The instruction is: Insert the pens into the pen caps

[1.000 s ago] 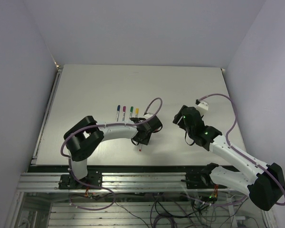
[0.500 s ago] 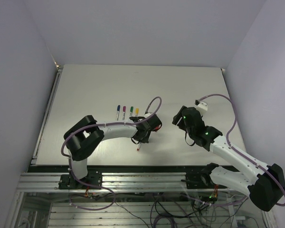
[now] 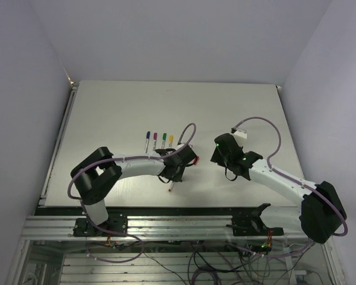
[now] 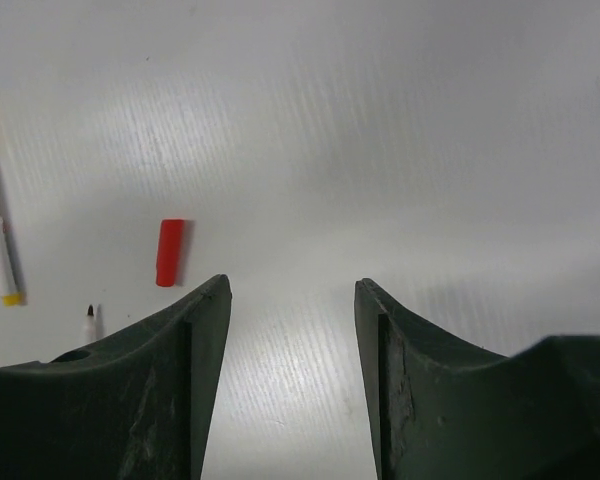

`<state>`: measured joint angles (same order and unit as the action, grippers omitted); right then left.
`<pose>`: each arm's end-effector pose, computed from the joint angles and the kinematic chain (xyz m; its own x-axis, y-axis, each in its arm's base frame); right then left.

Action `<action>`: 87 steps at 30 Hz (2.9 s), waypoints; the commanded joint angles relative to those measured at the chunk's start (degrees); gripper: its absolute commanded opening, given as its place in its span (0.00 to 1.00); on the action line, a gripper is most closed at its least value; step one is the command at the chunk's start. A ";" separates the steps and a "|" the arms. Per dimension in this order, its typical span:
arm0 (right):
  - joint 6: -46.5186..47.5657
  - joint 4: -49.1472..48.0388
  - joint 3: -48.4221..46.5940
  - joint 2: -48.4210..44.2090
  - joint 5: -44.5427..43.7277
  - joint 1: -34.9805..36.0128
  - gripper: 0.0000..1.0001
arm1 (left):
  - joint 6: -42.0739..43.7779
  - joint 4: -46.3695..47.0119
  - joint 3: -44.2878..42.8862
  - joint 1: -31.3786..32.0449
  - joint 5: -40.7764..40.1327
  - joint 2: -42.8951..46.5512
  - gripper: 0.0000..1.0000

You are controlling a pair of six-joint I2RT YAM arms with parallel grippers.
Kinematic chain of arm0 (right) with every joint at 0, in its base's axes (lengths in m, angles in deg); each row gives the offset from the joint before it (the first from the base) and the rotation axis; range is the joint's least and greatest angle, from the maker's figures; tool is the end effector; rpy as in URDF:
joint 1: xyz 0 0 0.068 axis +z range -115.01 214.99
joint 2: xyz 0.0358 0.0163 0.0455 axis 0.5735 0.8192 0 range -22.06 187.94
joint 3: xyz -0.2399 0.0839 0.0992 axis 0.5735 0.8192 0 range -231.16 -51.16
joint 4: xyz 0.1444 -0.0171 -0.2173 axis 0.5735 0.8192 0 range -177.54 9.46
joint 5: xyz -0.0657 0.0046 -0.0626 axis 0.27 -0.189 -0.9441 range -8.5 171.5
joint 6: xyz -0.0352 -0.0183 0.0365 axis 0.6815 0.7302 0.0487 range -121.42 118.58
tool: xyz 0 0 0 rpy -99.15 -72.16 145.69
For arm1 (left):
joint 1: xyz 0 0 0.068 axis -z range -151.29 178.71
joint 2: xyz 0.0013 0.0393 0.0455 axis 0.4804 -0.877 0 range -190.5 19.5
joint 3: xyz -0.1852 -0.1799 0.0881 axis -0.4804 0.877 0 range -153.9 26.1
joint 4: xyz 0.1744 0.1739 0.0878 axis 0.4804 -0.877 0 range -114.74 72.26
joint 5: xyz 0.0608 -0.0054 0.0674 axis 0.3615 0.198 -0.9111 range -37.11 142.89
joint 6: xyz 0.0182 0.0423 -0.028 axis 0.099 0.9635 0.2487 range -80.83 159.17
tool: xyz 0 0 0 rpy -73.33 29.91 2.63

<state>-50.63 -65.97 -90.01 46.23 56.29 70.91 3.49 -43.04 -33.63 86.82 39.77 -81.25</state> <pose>0.1968 0.1238 0.2080 -0.6487 0.3759 -0.6617 0.2716 0.9266 0.2601 0.1848 -0.2821 0.1578 -0.8472 0.2862 -0.4475 0.3502 0.9344 -0.0654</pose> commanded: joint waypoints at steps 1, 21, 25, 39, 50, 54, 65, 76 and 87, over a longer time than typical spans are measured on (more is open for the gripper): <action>-0.77 0.22 -3.99 3.91 -0.94 2.80 0.52 | -0.37 -7.48 2.63 -0.03 4.54 4.54 0.07; -0.18 -4.34 -13.78 22.75 2.35 7.47 0.51 | -6.50 -13.09 7.92 -0.40 1.33 24.46 0.07; 0.00 -4.28 -14.86 24.94 2.58 7.54 0.50 | -7.02 -11.36 10.00 -0.43 0.42 27.33 0.07; -1.23 -3.81 -17.02 30.70 2.99 7.60 0.45 | -8.92 -10.95 14.21 -3.53 -0.35 33.90 0.07; -1.72 -2.33 -17.93 34.41 2.57 7.73 0.34 | -8.43 -9.94 14.37 -3.95 0.25 33.79 0.07; -2.43 -0.27 -17.36 34.61 1.85 8.87 0.30 | -8.44 -10.03 14.29 -4.12 0.03 34.25 0.07; -0.67 -0.09 -14.46 33.63 4.59 9.68 0.00 | -7.43 -7.58 14.22 -4.39 1.95 35.06 0.07; 6.63 -12.98 -10.56 12.96 0.67 6.78 0.00 | -4.35 3.56 12.94 -4.39 3.21 33.97 0.07; 14.35 -33.05 0.59 -13.56 5.26 6.53 0.00 | 0.61 32.92 13.46 -3.94 14.68 29.25 0.07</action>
<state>-39.85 -87.96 -93.99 38.56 58.52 77.62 1.39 -25.73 -19.20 82.80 48.86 -51.40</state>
